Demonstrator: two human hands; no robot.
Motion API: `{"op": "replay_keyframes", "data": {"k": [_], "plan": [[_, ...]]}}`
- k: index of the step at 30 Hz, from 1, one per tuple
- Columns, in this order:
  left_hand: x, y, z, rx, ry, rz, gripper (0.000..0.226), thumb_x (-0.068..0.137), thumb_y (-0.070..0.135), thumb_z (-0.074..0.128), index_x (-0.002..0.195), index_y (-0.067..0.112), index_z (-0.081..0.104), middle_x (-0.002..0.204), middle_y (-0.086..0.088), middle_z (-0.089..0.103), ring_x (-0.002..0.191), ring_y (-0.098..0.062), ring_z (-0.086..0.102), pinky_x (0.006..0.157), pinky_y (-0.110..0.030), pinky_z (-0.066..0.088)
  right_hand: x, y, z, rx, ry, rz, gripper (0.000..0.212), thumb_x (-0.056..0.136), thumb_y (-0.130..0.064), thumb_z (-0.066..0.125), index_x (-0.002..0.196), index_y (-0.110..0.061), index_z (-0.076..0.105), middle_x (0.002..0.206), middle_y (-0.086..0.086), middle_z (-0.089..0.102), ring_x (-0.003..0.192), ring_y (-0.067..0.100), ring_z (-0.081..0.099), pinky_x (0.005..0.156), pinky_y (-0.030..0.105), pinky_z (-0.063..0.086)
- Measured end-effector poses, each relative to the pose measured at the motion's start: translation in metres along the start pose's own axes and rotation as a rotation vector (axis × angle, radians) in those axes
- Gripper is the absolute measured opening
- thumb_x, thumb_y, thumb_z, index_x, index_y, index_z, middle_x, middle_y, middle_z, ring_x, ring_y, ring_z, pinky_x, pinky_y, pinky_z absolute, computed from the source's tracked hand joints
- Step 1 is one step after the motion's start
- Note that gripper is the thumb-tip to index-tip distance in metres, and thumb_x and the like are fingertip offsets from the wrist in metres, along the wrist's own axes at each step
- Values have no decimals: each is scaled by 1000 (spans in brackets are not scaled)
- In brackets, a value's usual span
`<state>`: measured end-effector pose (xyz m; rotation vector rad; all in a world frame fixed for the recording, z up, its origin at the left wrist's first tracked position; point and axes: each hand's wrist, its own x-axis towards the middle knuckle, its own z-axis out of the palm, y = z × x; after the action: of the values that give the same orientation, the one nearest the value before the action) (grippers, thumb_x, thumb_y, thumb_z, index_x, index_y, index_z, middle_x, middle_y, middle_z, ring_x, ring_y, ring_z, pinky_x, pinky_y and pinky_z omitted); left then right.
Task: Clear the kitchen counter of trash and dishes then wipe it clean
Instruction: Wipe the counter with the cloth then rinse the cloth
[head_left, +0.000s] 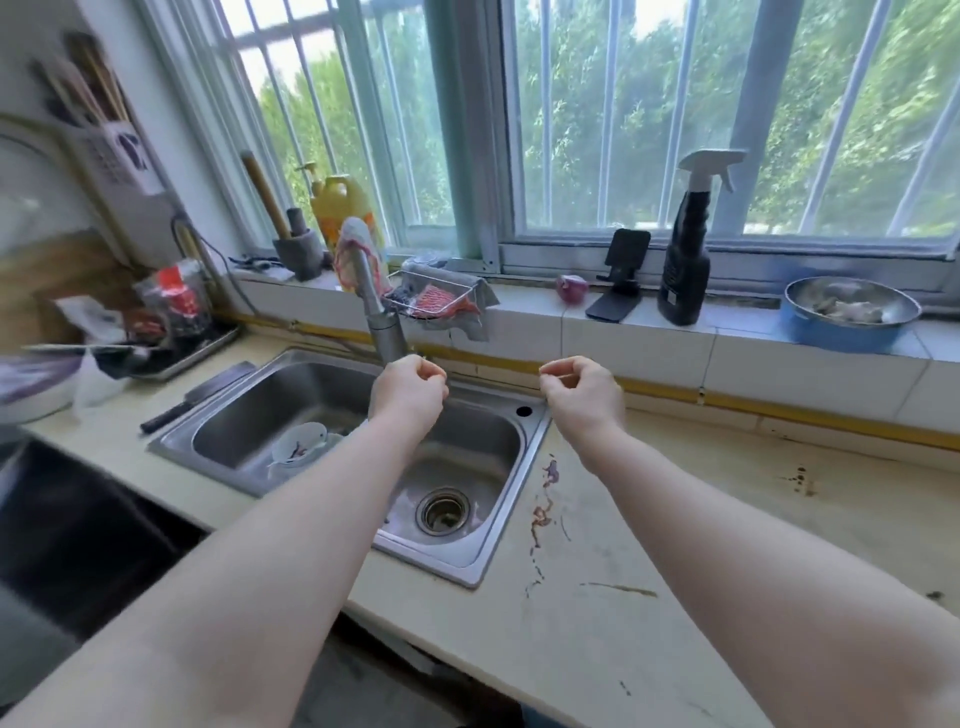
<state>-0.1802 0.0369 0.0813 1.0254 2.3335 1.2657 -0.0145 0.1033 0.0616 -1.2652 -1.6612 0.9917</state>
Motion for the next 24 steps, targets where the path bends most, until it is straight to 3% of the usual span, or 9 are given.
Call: {"op": "replay_keyframes", "data": {"k": [3, 7, 11, 14, 21, 24], "plan": [[26, 16, -21, -21, 91, 18, 19, 95, 18, 54, 78, 24, 61, 84, 1, 70, 88, -24, 68, 85, -41, 58, 22, -29, 12, 24, -40, -65, 11, 92, -23, 58, 99, -20, 66, 95, -4, 65, 92, 16, 62, 86, 33, 54], [70, 24, -53, 34, 181, 57, 6, 94, 23, 56, 96, 23, 62, 103, -5, 69, 93, -26, 65, 84, -41, 58, 48, -54, 33, 41, -68, -42, 8, 91, -23, 60, 95, -22, 67, 98, 0, 69, 91, 17, 64, 86, 36, 56], [116, 30, -81, 92, 221, 77, 15, 94, 24, 53, 108, 22, 57, 112, -6, 64, 102, -30, 61, 89, -38, 53, 68, -80, 57, -112, -164, -73, 9, 89, -19, 61, 88, -27, 64, 95, -4, 68, 93, 16, 64, 85, 33, 56], [153, 34, -96, 135, 227, 100, 26, 94, 19, 52, 120, 21, 54, 118, -4, 64, 107, -29, 59, 83, -32, 46, 82, -106, 82, -138, -164, -118, 14, 88, -16, 60, 83, -29, 63, 96, -6, 69, 95, 15, 65, 87, 34, 55], [226, 23, -111, 254, 0, 228, 45, 94, 16, 44, 137, 30, 44, 130, -9, 58, 115, -31, 55, 100, -39, 46, 101, -132, 143, -69, -80, -109, 26, 89, -12, 60, 73, -32, 60, 87, -9, 65, 93, 15, 65, 86, 34, 56], [241, 11, -105, 100, -108, 308, 47, 97, 8, 46, 139, 29, 43, 125, -8, 59, 105, -23, 57, 81, -29, 48, 103, -120, 157, -98, -12, -38, 26, 86, -14, 63, 68, -32, 62, 87, -10, 67, 91, 14, 66, 85, 33, 56]]}}
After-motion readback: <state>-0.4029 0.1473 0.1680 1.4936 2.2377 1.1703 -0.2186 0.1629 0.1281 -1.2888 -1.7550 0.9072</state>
